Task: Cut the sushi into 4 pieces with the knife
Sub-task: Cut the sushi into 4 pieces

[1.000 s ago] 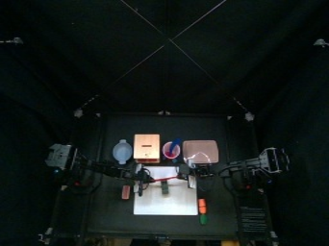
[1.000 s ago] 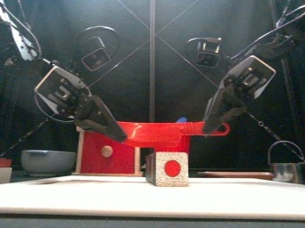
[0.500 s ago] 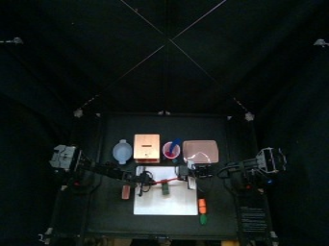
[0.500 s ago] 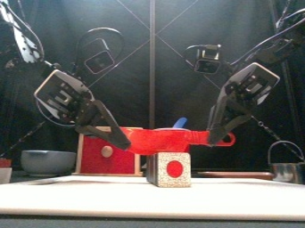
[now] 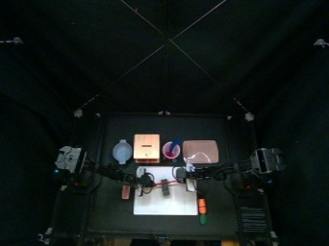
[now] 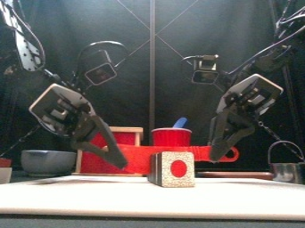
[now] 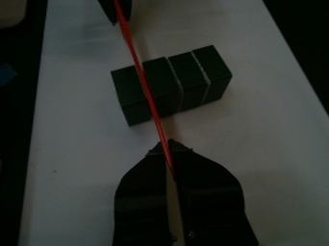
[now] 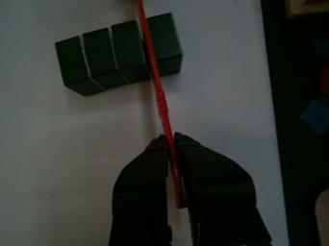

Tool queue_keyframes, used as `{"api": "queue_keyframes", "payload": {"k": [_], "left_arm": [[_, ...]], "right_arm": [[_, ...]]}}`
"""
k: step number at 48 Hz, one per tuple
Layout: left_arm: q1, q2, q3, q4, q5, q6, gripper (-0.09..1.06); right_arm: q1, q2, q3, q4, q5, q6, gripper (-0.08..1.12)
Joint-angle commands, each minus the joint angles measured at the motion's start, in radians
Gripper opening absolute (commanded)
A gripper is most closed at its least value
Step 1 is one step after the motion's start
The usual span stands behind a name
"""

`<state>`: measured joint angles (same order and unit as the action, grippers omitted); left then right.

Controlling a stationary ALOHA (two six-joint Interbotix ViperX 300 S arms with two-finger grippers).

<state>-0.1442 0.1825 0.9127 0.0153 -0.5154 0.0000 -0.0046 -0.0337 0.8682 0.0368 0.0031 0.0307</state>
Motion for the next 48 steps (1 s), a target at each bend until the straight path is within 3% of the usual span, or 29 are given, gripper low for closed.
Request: {"api": "queue_keyframes", "payload": {"k": [1, 6, 12, 20, 28, 42, 48], "left_arm": [[-0.017, 0.023, -0.026, -0.005, -0.003, 0.011, 0.29], [-0.011, 0.043, -0.029, -0.005, -0.005, 0.012, 0.29], [0.051, 0.044, -0.031, 0.008, -0.003, 0.012, 0.29], [0.123, 0.025, -0.029, 0.066, 0.003, 0.012, 0.29], [0.153, -0.002, -0.032, 0.106, 0.006, 0.012, 0.29], [0.138, -0.094, -0.029, 0.109, 0.017, 0.011, 0.29], [0.081, -0.158, -0.025, 0.107, 0.018, 0.009, 0.29]], "right_arm": [[-0.014, 0.009, -0.031, 0.005, -0.009, 0.003, 0.09], [-0.020, 0.026, -0.038, 0.005, -0.008, 0.003, 0.09], [-0.029, 0.029, -0.040, 0.005, -0.006, 0.003, 0.09], [-0.061, 0.014, -0.040, 0.009, -0.003, 0.003, 0.09], [-0.072, -0.011, -0.040, 0.008, 0.020, 0.003, 0.09], [-0.052, -0.114, -0.040, 0.006, 0.060, 0.003, 0.09], [-0.028, -0.173, -0.032, 0.008, 0.063, 0.003, 0.09]]}}
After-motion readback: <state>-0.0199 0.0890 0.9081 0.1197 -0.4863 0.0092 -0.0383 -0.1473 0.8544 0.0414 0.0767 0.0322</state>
